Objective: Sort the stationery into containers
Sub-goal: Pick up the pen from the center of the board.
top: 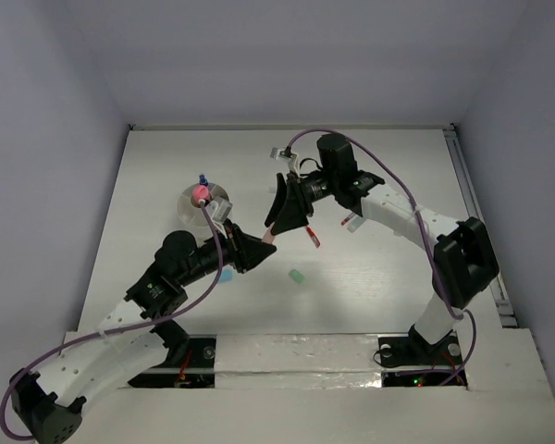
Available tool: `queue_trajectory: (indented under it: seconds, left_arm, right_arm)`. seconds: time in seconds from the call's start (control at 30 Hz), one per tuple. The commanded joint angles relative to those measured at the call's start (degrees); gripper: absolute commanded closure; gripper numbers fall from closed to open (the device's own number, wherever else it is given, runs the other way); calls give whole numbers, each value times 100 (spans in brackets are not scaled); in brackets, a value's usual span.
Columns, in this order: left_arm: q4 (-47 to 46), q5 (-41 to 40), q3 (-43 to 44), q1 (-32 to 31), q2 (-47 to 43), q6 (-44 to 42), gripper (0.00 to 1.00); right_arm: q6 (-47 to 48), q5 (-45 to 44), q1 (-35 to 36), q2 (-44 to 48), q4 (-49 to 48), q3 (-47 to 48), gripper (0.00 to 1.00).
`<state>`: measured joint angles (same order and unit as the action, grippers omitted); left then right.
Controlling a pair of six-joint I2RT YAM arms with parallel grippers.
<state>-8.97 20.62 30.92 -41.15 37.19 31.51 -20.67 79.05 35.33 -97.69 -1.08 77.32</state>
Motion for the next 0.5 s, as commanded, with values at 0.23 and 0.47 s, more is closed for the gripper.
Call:
queue_trajectory:
  seconds: [0.23, 0.47]
  left_arm:
    - [589, -1552, 353, -16, -897, -294, 100]
    - [556, -1553, 337, -16, -950, -347, 100]
  right_arm:
    - [73, -1084, -386, 400, -524, -567, 30]
    - [1186, -3864, -492, 14, 949, 71, 100]
